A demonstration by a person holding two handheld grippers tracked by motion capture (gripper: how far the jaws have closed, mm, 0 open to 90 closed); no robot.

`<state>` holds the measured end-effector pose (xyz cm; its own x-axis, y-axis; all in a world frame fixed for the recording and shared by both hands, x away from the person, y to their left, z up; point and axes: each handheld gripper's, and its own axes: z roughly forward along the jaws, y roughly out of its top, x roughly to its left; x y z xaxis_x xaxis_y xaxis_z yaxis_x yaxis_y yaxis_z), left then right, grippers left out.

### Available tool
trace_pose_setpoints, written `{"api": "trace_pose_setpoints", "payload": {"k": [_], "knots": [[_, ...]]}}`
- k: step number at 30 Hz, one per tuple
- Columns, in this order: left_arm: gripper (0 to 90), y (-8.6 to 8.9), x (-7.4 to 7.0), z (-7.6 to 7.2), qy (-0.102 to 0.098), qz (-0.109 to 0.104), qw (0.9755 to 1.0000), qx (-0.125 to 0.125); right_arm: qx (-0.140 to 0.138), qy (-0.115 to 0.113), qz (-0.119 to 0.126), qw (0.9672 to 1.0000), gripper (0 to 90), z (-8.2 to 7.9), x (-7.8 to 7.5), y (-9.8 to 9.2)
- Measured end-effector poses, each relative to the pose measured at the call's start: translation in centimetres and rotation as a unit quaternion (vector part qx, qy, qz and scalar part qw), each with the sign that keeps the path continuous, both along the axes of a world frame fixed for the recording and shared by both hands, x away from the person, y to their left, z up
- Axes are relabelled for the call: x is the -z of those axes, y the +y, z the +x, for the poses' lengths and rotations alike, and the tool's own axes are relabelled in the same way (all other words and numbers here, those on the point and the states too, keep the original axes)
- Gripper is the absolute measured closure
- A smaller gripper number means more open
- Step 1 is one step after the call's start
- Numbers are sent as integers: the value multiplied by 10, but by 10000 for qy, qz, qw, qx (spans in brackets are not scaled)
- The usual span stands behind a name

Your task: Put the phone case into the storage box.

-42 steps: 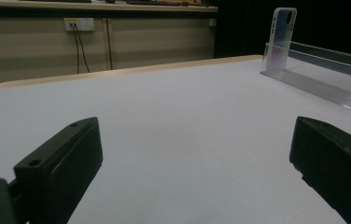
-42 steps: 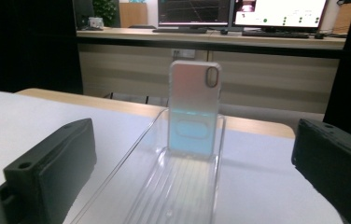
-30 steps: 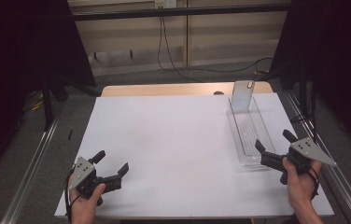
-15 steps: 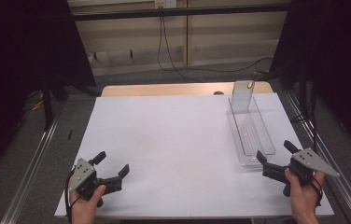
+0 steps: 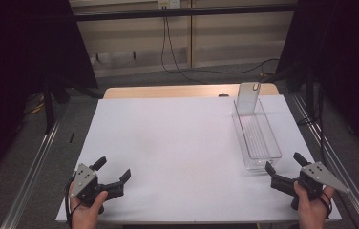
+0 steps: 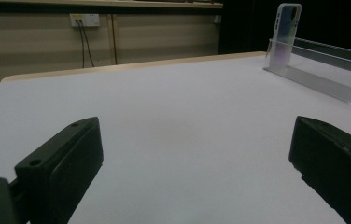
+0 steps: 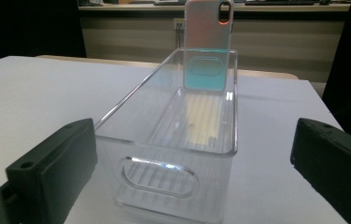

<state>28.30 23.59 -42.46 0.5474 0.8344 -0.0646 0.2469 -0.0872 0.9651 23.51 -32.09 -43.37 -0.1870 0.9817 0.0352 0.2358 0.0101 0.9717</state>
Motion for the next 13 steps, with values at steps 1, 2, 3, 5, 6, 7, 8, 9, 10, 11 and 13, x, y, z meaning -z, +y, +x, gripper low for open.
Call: {"api": "trace_pose_setpoints", "payload": {"k": [1,2,3,5,6,7,8,9,10,11,13], "knots": [[30,-1,0,-1,12,-17,10000,-20,20,5,-30,10000,1,-1,0,0],[30,0,0,-2,1,32,10000,-44,54,4,-5,10000,0,-2,1,0],[30,0,0,-2,11,54,10000,-75,62,13,28,10000,0,-2,1,0],[30,0,1,-3,41,32,10000,-64,101,-2,62,9999,0,-2,2,-1],[29,0,1,-2,41,6,10000,-61,119,-7,57,9999,2,-1,2,-1],[29,1,0,-2,32,17,10000,-58,111,-8,56,9999,2,-1,2,-1],[29,1,1,-2,42,7,10000,-62,122,-1,63,9999,1,-1,3,-1],[28,1,1,-1,45,7,10000,-59,139,5,68,9999,3,0,3,0],[27,1,1,-1,46,-18,10000,-61,120,12,72,9999,3,0,4,0],[27,2,1,-1,39,-6,10000,-67,111,-7,76,9999,3,0,4,0],[27,2,1,0,53,-45,9999,-103,119,-41,101,9999,3,0,3,0]]}}
